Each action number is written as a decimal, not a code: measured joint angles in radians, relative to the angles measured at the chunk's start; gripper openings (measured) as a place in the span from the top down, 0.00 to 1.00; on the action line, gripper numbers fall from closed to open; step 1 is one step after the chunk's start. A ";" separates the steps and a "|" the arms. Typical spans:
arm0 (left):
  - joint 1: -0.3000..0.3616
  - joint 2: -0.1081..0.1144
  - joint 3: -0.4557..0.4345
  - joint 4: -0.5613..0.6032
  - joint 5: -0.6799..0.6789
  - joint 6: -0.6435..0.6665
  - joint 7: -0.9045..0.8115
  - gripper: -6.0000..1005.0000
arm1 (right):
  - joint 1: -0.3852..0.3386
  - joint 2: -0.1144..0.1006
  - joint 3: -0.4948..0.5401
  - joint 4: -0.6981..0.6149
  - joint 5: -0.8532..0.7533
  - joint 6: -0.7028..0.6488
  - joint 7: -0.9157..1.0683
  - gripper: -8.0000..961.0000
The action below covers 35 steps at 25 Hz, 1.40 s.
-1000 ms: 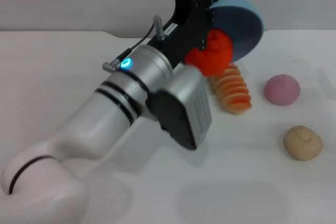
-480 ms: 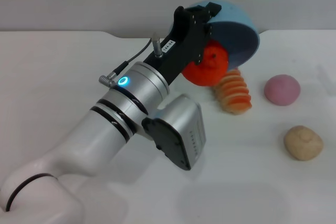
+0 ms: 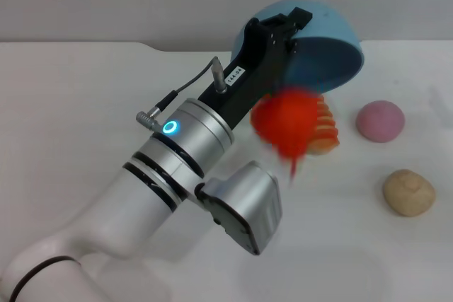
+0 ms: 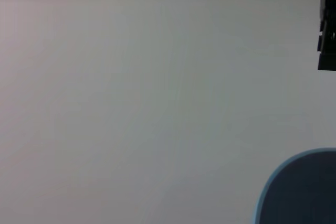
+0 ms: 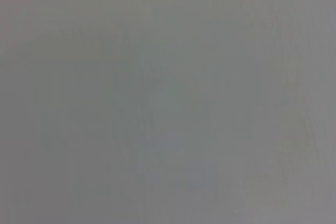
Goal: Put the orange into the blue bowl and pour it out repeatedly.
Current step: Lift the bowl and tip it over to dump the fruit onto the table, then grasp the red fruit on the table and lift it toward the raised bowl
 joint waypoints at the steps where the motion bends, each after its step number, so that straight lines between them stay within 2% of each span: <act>1: 0.002 0.000 0.003 0.000 -0.001 -0.006 0.003 1.00 | 0.000 0.000 0.000 0.000 0.000 0.000 0.000 0.39; 5: 0.001 -0.001 -0.009 0.018 -0.081 0.012 -0.007 1.00 | 0.003 -0.001 0.000 0.000 -0.001 0.000 0.022 0.39; 8: -0.015 -0.002 -0.066 0.077 -0.306 0.107 -0.002 1.00 | -0.001 -0.006 -0.008 -0.017 -0.021 0.000 0.087 0.39; 11: -0.032 0.001 -0.189 0.148 -0.578 0.273 0.005 1.00 | -0.017 -0.020 -0.006 -0.091 -0.119 0.004 0.228 0.39; 14: -0.056 0.006 -0.338 0.159 -0.803 0.482 0.006 1.00 | -0.039 -0.029 0.006 -0.246 -0.344 0.007 0.494 0.39; 16: -0.065 0.007 -0.370 0.150 -0.844 0.519 0.006 1.00 | -0.039 -0.031 0.024 -0.346 -0.523 0.004 0.654 0.39; 17: -0.108 0.011 -0.440 0.089 -0.975 0.632 -0.001 1.00 | -0.036 -0.030 0.035 -0.400 -0.625 0.001 0.733 0.39; 21: -0.173 0.013 -0.504 -0.038 -1.119 0.777 -0.032 1.00 | -0.014 -0.018 0.053 -0.537 -0.854 -0.018 0.908 0.39; 25: -0.236 0.015 -0.594 -0.172 -1.176 0.988 -0.168 1.00 | 0.019 -0.020 0.072 -0.589 -0.916 -0.090 0.993 0.39; 28: -0.280 0.025 -0.714 -0.247 -1.145 1.198 -0.309 1.00 | 0.062 -0.045 0.092 -0.606 -0.985 -0.188 1.093 0.39; 30: -0.307 0.027 -0.775 -0.282 -1.100 1.290 -0.357 1.00 | 0.097 -0.062 0.106 -0.615 -1.039 -0.272 1.148 0.40; 32: -0.333 0.026 -0.826 -0.303 -1.034 1.351 -0.419 1.00 | 0.120 -0.067 0.111 -0.634 -1.068 -0.331 1.165 0.40; 35: -0.342 0.024 -0.880 -0.282 -0.974 1.361 -0.483 1.00 | 0.142 -0.058 0.092 -0.676 -1.096 -0.403 1.188 0.39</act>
